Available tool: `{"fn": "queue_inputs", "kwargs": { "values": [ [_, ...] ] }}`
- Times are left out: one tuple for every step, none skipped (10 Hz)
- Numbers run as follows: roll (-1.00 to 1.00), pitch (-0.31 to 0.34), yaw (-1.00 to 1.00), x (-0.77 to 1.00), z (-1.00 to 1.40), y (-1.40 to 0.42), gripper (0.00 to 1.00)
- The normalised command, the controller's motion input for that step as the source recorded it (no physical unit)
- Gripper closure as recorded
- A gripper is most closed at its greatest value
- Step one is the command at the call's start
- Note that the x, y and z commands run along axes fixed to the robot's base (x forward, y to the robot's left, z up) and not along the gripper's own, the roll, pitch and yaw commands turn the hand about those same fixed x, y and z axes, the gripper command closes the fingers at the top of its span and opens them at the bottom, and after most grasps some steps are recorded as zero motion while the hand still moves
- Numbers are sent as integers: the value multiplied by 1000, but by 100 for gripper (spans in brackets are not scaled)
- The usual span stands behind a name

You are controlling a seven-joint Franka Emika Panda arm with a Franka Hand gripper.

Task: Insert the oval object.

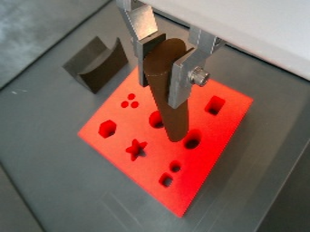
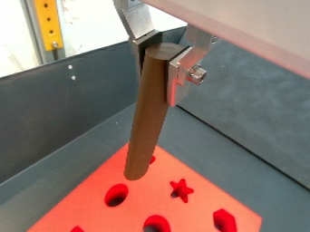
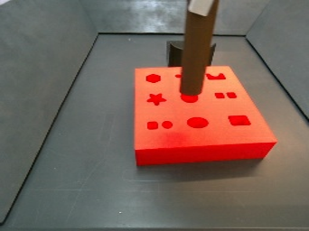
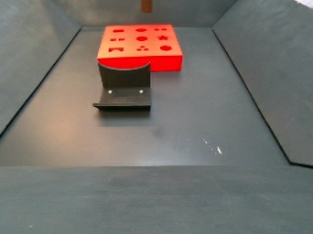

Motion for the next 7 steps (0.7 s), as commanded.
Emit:
{"fn": "queue_inputs", "kwargs": {
  "values": [
    [0,0,0,0,-17,0,100],
    [1,0,34,34,-83,-20,100],
    [139,0,269,40,-134,-351,100],
    [244,21,423,174,-129,-331,100],
    [219,69,437,331,-143,-269,100],
    [111,6,183,17,-57,-137,100],
    [-3,-40,0,0,-94,0,100]
  ]
}}
